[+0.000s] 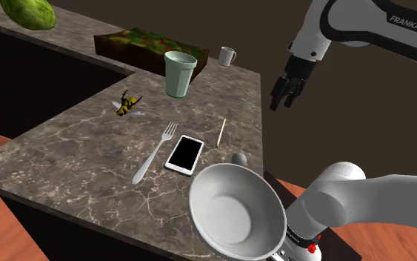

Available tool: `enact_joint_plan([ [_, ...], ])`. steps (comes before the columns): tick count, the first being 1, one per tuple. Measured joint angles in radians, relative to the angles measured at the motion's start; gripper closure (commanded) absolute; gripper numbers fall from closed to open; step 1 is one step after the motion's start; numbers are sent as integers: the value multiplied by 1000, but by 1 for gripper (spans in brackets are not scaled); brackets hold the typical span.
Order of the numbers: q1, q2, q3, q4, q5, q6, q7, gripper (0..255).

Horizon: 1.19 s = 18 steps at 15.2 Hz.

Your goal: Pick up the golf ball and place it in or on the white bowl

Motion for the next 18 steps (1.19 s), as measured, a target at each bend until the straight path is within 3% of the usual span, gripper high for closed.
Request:
enact_joint_plan([
  [6, 39, -32, 99, -53, 56, 18, 74, 0],
  [18, 169, -9, 410, -106, 241, 96, 299, 0],
])
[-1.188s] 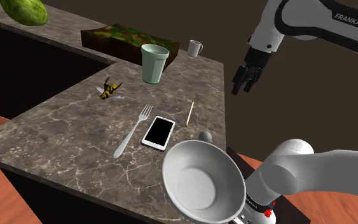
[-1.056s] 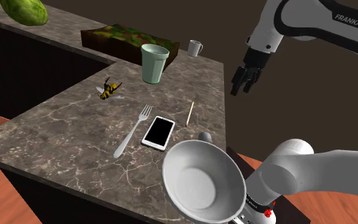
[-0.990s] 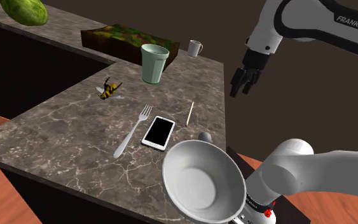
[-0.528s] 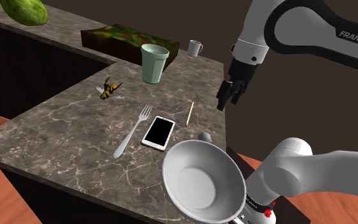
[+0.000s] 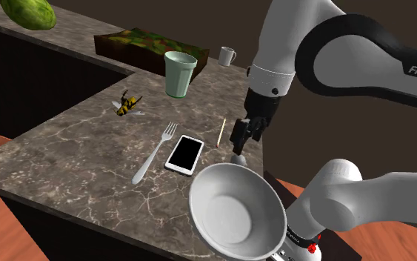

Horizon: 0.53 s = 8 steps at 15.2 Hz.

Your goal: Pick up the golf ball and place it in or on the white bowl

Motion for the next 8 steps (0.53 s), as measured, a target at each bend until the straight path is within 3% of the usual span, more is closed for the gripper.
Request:
enact_joint_plan([
  [8, 20, -5, 45, -92, 32, 86, 13, 0],
])
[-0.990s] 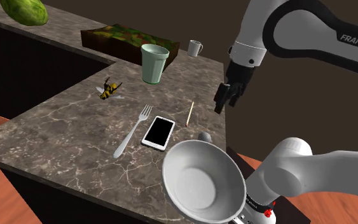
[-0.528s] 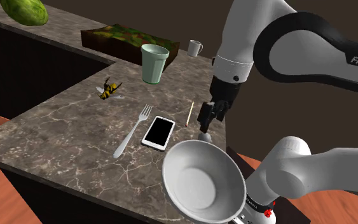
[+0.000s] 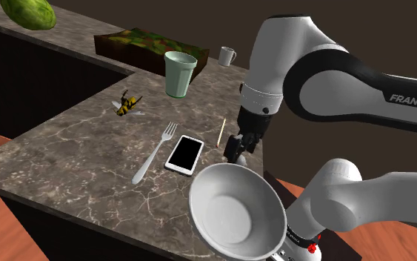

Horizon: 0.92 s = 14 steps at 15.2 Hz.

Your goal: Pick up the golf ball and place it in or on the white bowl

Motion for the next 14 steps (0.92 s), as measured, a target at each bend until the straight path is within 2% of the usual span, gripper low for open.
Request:
enact_joint_plan([
  [7, 2, -3, 3, -15, 5, 20, 0, 0],
  [8, 2, -3, 3, -16, 5, 20, 0, 255],
  [14, 3, -4, 2, -12, 6, 20, -1, 255],
])
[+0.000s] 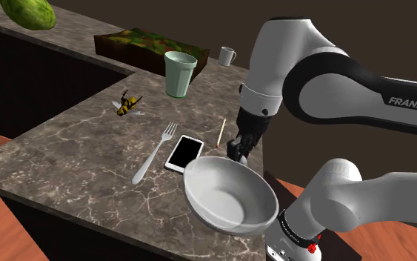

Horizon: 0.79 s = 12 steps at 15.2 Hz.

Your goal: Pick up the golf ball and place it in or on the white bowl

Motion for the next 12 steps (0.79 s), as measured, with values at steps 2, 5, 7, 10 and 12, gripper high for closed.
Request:
enact_joint_plan([
  [2, 0, -1, 0, 0, 0, -2, 0, 255],
  [5, 0, 1, 0, 4, -2, -7, 1, 255],
  [7, -3, 6, -3, 23, -7, -28, 4, 255],
  [10, -7, 12, -10, 62, -15, -62, 6, 255],
  [12, -9, 14, -17, 87, -21, -85, 5, 255],
])
